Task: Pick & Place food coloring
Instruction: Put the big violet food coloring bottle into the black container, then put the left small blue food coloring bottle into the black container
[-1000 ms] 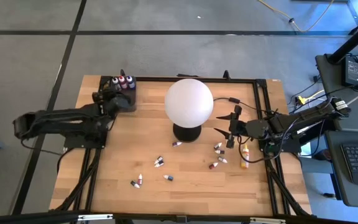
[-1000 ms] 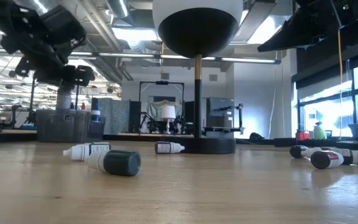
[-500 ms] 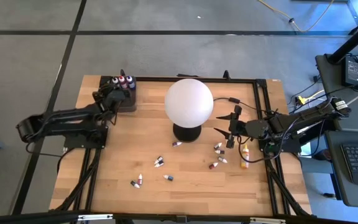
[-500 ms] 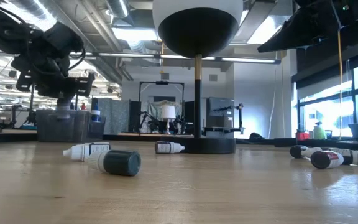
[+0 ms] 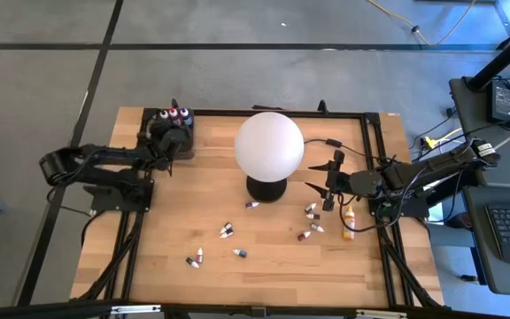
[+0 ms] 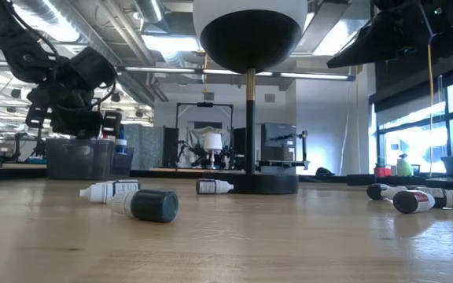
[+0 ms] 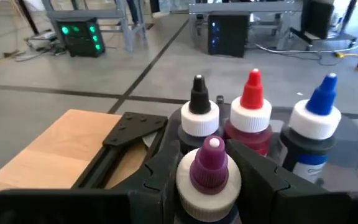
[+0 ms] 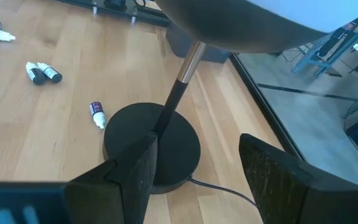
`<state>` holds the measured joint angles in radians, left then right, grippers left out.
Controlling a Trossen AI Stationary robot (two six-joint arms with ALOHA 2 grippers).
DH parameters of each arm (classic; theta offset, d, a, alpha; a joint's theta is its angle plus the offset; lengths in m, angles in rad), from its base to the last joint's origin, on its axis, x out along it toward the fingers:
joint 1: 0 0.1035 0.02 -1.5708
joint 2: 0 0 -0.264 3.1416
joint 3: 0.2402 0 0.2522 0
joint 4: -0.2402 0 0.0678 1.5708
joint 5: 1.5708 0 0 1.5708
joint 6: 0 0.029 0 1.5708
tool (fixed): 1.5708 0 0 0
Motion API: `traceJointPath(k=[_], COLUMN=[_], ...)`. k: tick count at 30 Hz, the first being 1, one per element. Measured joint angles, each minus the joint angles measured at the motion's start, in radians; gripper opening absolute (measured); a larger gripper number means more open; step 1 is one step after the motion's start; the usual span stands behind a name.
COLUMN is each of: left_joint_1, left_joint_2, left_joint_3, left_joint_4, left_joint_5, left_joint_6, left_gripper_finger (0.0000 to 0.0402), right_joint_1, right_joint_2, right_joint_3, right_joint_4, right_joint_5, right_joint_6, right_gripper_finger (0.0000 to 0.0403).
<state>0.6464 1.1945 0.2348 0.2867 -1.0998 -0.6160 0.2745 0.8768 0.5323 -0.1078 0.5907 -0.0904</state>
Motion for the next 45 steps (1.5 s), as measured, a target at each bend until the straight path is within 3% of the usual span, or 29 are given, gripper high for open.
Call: traceJointPath(k=[9, 20, 31, 35, 40, 45], left_joint_1=[0.022, 0.031, -0.019, -0.083, -0.197, -0.324], left_joint_2=[0.067, 0.065, -0.048, -0.120, -0.179, -0.196], left_joint_3=[0.000, 0.001, 0.069, 0.071, 0.071, 0.071], left_joint_4=[0.062, 0.061, 0.062, 0.062, 0.069, 0.139], left_joint_5=[-0.027, -0.026, -0.014, 0.117, 0.398, 0.632], left_joint_6=[0.001, 0.001, 0.201, 0.220, 0.228, 0.242], left_gripper_finger=[0.0149, 0.0151, 0.0154, 0.0155, 0.0155, 0.0155], right_joint_1=[0.000, 0.000, 0.000, 0.000, 0.000, 0.000], right_joint_2=[0.000, 0.000, -0.003, -0.005, -0.002, 0.000], right_joint_3=[0.000, 0.000, 0.002, 0.061, 0.161, 0.168], right_joint_4=[-0.020, -0.021, -0.015, -0.160, -0.372, -0.405], right_joint_5=[0.000, 0.001, 0.003, -0.003, -0.110, -0.209], right_joint_6=[0.000, 0.002, 0.140, 0.314, 0.564, 0.686], right_gripper_finger=[0.0229, 0.0229, 0.0230, 0.0230, 0.0230, 0.0230])
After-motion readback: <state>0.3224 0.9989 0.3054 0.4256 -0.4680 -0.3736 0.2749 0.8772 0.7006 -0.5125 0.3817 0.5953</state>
